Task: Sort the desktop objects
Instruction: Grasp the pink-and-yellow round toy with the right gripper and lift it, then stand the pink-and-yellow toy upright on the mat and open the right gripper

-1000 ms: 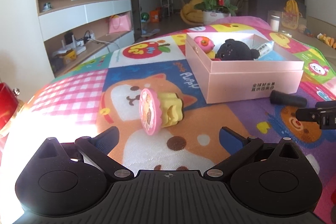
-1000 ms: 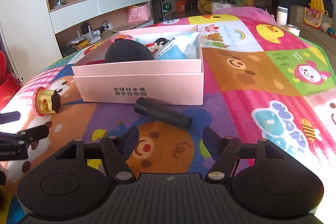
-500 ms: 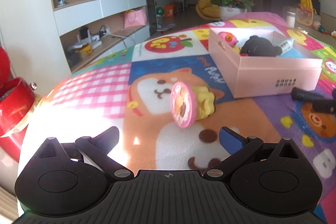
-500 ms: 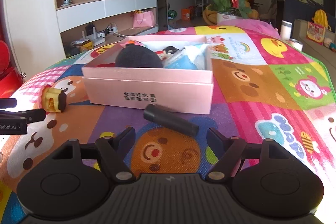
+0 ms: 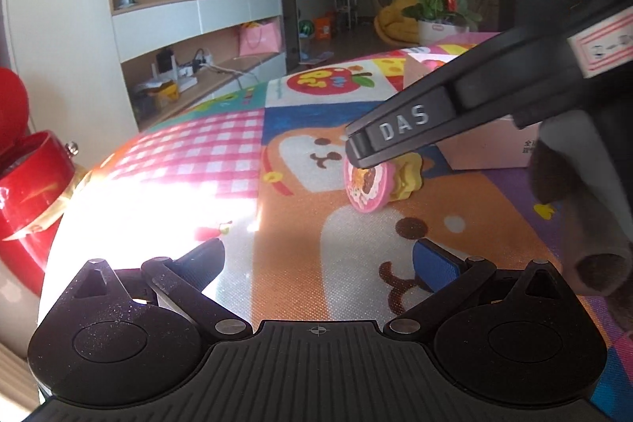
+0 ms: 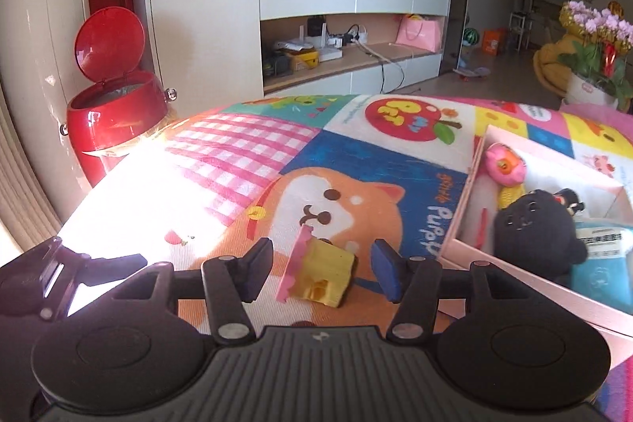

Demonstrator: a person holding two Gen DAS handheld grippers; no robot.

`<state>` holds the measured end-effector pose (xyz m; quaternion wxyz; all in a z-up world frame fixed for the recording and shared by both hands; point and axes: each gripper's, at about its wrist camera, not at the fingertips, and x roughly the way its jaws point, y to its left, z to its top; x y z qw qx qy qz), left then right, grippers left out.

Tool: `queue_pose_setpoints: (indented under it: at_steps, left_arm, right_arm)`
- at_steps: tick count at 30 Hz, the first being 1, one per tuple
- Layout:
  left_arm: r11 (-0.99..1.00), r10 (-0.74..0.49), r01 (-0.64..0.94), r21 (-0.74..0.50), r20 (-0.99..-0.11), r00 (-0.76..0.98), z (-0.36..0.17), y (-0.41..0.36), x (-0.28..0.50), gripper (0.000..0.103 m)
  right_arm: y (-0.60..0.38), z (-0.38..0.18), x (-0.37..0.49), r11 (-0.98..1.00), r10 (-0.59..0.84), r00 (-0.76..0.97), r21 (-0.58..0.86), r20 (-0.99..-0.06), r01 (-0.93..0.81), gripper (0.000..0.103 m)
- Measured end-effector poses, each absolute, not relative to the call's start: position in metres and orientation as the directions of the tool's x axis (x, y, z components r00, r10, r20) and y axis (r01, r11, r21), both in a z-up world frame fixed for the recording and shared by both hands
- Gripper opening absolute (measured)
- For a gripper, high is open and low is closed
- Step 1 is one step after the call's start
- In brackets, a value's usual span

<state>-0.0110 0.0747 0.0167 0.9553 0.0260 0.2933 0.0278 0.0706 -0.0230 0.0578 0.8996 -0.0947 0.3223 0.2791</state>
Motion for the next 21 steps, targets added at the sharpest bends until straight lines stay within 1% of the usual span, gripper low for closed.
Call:
queue_pose_setpoints:
  at_steps: [2,3,4,5,9,12,15,18,21]
  left_arm:
    - [0.998,0.067,-0.046,0.052,-0.567,0.821,0.016,0.076,-0.009,0.103]
    - [0.998,0.059,-0.045,0.038,-0.571,0.819,0.016,0.078,-0.009,0.103]
    - [0.999,0.045,-0.038,0.023,-0.574,0.817,0.016,0.08,-0.008,0.103]
    - [0.999,0.036,-0.034,0.015,-0.574,0.818,0.016,0.081,-0.008,0.103]
    - [0.999,-0.025,0.038,0.012,-0.562,0.827,0.018,0.077,-0.014,0.103]
    - [0.992,-0.102,0.129,0.005,-0.581,0.808,0.017,0.066,-0.017,0.103]
    - [0.987,-0.124,0.16,0.01,-0.588,0.799,0.016,0.054,-0.015,0.103]
    - [0.986,-0.126,0.164,0.009,-0.598,0.791,0.014,0.046,-0.011,0.103]
    - [0.985,-0.125,0.174,0.023,-0.607,0.785,0.014,0.04,-0.01,0.103]
  right_arm:
    - [-0.018,0.05,0.084,0.832,0.442,0.61,0.047,-0.658,-0.553,0.055]
    - [-0.019,0.047,0.089,0.832,0.449,0.592,0.072,-0.669,-0.549,0.053]
    - [-0.021,0.044,0.092,0.833,0.455,0.575,0.097,-0.68,-0.544,0.047]
    - [-0.024,0.043,0.094,0.835,0.458,0.561,0.118,-0.69,-0.538,0.045]
    - [-0.042,0.045,0.088,0.833,0.495,0.514,0.215,-0.701,-0.509,0.044]
    - [-0.067,0.048,0.081,0.789,0.59,0.423,0.38,-0.688,-0.484,0.044]
    - [-0.094,0.043,0.076,0.75,0.652,0.365,0.496,-0.665,-0.437,0.044]
    - [-0.113,0.033,0.074,0.753,0.655,0.358,0.535,-0.666,-0.383,0.044]
    - [-0.128,0.027,0.074,0.737,0.676,0.355,0.576,-0.646,-0.355,0.044]
